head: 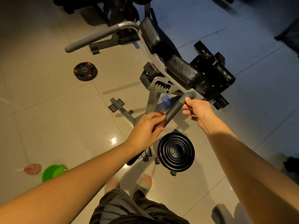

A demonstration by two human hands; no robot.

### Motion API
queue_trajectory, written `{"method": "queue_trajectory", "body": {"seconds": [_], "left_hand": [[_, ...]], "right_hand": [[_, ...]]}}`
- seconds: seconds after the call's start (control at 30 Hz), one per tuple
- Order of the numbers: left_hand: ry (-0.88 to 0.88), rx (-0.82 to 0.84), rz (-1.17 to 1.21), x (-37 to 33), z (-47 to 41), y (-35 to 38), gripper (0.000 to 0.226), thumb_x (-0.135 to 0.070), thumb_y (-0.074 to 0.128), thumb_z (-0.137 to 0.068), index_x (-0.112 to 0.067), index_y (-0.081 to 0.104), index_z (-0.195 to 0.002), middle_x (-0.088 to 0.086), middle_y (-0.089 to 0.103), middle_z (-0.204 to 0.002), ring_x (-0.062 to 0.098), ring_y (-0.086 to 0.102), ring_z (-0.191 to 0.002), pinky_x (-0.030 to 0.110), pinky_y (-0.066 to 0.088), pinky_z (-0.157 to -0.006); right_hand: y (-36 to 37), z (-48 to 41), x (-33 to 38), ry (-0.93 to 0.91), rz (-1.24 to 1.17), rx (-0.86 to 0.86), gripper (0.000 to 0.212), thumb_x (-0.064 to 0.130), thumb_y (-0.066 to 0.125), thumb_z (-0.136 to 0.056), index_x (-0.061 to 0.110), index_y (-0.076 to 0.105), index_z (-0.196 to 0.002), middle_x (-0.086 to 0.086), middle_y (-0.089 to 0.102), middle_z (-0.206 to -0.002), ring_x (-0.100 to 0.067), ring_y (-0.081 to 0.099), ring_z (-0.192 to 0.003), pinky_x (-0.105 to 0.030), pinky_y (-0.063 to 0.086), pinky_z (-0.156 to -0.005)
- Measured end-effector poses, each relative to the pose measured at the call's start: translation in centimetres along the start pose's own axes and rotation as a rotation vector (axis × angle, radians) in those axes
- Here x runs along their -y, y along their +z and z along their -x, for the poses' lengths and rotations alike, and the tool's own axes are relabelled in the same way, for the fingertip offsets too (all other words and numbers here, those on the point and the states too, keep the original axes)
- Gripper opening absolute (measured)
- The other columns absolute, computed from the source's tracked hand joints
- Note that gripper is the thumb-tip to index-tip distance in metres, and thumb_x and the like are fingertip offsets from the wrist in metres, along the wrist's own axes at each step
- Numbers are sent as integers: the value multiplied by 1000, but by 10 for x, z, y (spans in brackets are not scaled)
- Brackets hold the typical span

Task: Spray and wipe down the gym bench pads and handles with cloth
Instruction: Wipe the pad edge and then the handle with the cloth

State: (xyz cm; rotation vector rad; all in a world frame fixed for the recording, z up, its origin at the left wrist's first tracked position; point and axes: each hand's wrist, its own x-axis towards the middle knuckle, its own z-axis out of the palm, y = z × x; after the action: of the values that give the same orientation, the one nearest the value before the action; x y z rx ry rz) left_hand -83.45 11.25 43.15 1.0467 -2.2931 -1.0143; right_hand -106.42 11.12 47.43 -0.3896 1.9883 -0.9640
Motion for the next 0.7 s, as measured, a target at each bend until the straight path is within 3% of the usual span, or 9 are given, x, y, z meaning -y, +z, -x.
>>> {"method": "queue_trajectory", "body": {"seconds": [0.07, 0.17, 0.27, 0.37, 0.5, 0.63, 0.7], "left_hand": [[-9, 45, -64, 19, 42, -6, 46, -24, 68, -97, -23, 60, -143, -5, 58, -140, 16, 53, -126, 34, 44, -110], [-165, 93, -13, 39, 93, -18, 46, -25, 71, -95, -24, 63, -140, -11, 60, -136, 8, 56, -123, 35, 47, -110], [-263, 101, 49, 36, 82, -24, 38, -20, 76, -91, -25, 71, -129, -14, 68, -121, 4, 61, -110, 33, 50, -104], [-198, 46, 81, 10, 24, -14, 37, -20, 74, -93, -25, 71, -129, -8, 68, -119, 11, 60, -109, 32, 48, -102], [-134, -20, 81, -18, -35, 4, 48, -21, 75, -91, -16, 64, -138, 2, 64, -133, 20, 57, -122, 33, 43, -108], [-25, 17, 16, 2, 17, -2, 51, -21, 72, -94, -21, 59, -144, -4, 56, -146, 15, 51, -132, 30, 38, -115], [-52, 38, 11, 22, 55, -9, 49, -25, 71, -96, -26, 60, -143, -9, 56, -146, 10, 51, -131, 28, 39, -115]], "right_hand": [[1, -1, -2, -3, -6, 4, 14, 32, 65, -99, 19, 71, -101, 2, 78, -87, -12, 70, -72, -29, 47, -64], [3, 2, -1, -24, 1, -1, 14, 30, 63, -101, 18, 71, -102, 2, 77, -86, -11, 69, -69, -28, 46, -62], [5, 7, -3, -19, -19, -5, 16, 31, 62, -102, 18, 71, -103, 4, 77, -80, -12, 72, -67, -29, 47, -62], [7, 9, -3, -23, -10, -14, 19, 33, 61, -102, 17, 71, -106, 3, 78, -80, -14, 74, -71, -31, 49, -65], [10, 11, -1, -33, -2, -32, 21, 32, 59, -103, 15, 71, -106, 1, 77, -79, -15, 74, -68, -31, 49, -64], [14, 12, -3, -34, -17, -57, 23, 31, 58, -103, 13, 72, -103, -5, 78, -86, -17, 73, -74, -33, 53, -72], [14, 15, -5, -32, -55, -45, 24, 33, 60, -102, 12, 72, -100, -7, 78, -89, -19, 73, -77, -31, 52, -70]]}}
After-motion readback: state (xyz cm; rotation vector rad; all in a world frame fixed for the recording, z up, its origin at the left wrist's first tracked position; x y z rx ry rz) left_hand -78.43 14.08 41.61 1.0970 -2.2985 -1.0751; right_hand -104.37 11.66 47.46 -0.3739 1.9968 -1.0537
